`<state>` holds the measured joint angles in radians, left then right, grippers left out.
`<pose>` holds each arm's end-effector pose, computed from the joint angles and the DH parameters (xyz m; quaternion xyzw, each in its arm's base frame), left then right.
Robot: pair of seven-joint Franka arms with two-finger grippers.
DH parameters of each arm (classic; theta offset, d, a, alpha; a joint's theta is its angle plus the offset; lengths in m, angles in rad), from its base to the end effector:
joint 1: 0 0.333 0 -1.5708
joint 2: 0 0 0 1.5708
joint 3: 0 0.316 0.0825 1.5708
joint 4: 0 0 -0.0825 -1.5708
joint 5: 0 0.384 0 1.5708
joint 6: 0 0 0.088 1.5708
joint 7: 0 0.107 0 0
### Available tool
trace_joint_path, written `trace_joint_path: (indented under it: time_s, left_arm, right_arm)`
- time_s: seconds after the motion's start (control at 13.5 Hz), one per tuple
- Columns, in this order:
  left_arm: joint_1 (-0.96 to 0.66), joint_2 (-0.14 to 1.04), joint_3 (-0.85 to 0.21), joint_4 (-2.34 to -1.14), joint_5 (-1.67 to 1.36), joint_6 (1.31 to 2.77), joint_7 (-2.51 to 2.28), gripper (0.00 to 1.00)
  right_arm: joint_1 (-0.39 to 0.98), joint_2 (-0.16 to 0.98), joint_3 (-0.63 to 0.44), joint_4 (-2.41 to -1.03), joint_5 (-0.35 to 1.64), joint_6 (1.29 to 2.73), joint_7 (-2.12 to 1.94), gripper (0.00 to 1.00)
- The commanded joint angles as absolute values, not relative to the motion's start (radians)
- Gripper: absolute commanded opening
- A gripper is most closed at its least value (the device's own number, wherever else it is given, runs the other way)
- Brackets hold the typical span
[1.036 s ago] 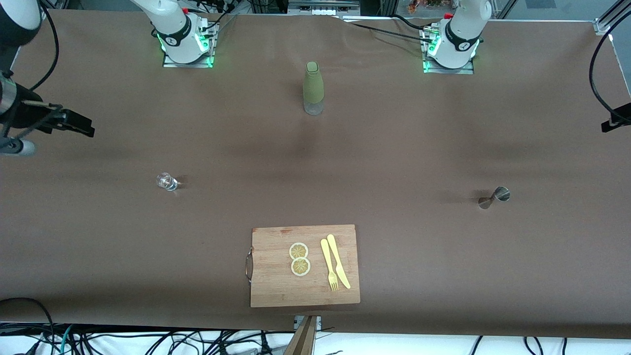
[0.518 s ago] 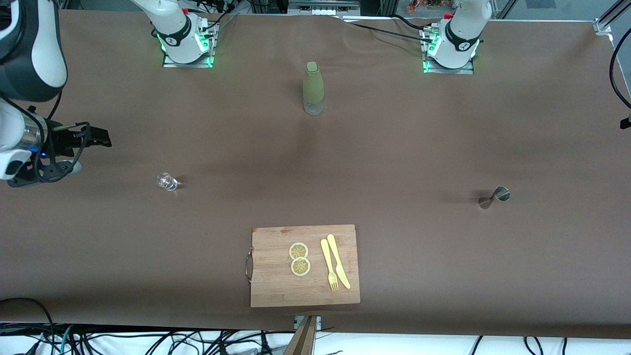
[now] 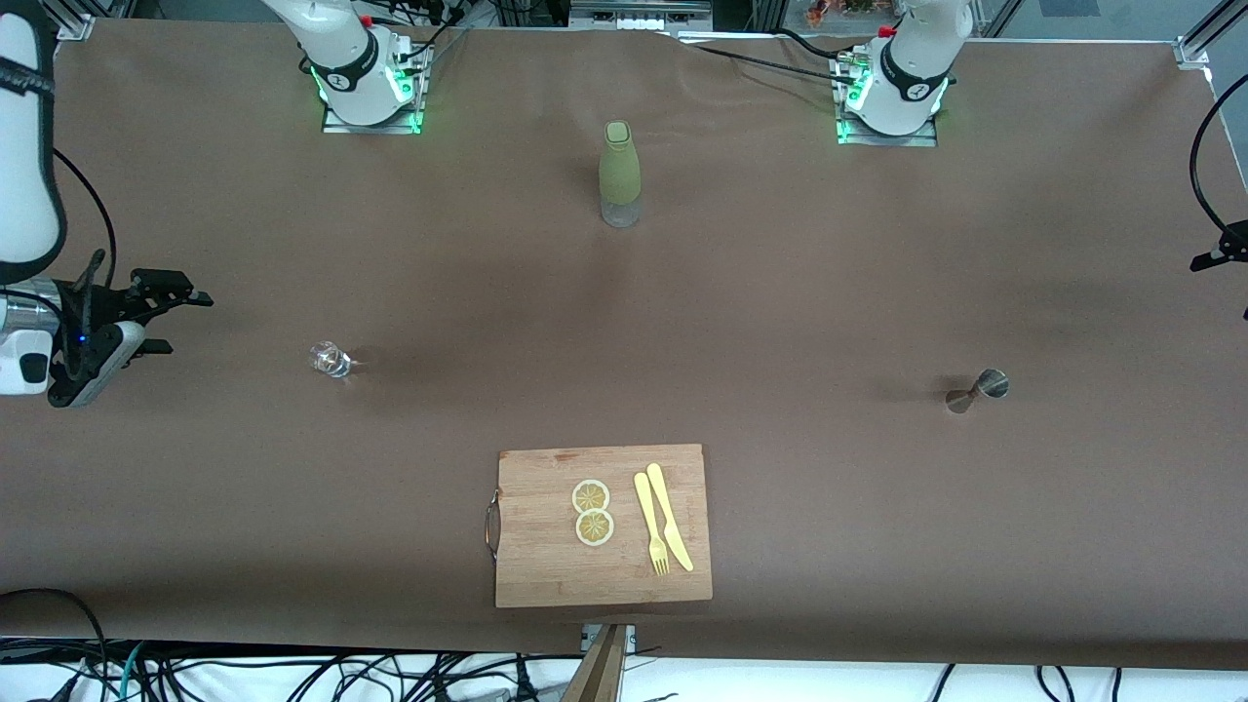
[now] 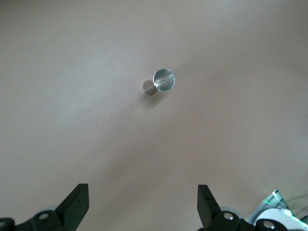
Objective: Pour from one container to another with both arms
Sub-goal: 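Reach the right gripper to the beaker while the left gripper reaches the jigger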
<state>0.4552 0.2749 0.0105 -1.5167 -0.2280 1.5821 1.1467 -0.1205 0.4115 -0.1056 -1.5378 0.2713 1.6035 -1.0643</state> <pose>0.5671 0.2574 0.4908 0.9359 -0.3177 0.0086 0.1522 0.6287 -0.1075 0.3975 -0.9051 -0.3739 0.0685 0.1906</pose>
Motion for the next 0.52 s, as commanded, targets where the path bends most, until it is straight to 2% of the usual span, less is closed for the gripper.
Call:
trace_joint_path:
  time_s: [0.0,0.44]
  left_arm:
    - [0.512,0.317,0.0,-1.564,-0.349,1.64,1.323,0.99]
    - [0.581,0.514,0.0,-1.575,-0.57,1.658,1.685,0.99]
  right_arm:
    - [-0.187,0.457,-0.095,-1.536,0.407,1.597,-1.259,1.0]
    - [-0.285,0.618,-0.095,-1.537,0.659,1.571,-1.688,1.0]
